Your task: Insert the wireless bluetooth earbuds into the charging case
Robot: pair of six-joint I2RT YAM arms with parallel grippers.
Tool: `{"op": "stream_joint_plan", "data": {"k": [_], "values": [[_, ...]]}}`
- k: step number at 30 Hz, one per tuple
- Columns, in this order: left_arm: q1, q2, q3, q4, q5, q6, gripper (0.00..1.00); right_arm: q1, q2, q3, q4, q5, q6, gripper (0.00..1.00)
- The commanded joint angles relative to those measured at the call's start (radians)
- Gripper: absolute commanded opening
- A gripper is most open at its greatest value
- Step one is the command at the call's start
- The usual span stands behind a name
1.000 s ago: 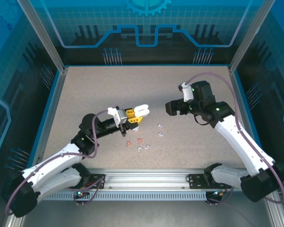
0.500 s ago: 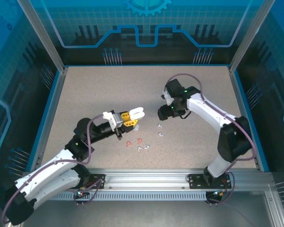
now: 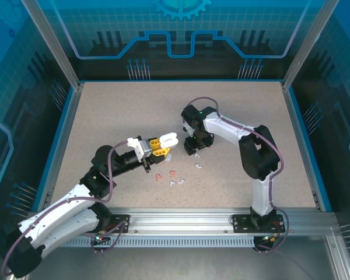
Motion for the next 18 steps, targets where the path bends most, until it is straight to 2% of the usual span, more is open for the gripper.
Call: {"op": "stream_joint_plan", "data": {"k": [1, 18], "values": [[-0.007, -0.02, -0.014, 0.006, -0.019, 0.013, 0.0, 0.014, 0.04, 0.033, -0.042, 0.006, -0.02, 0.59], [-0.007, -0.019, -0.017, 0.004, -0.027, 0.011, 0.0, 0.032, 0.134, 0.07, -0.056, 0.007, -0.04, 0.48]]}}
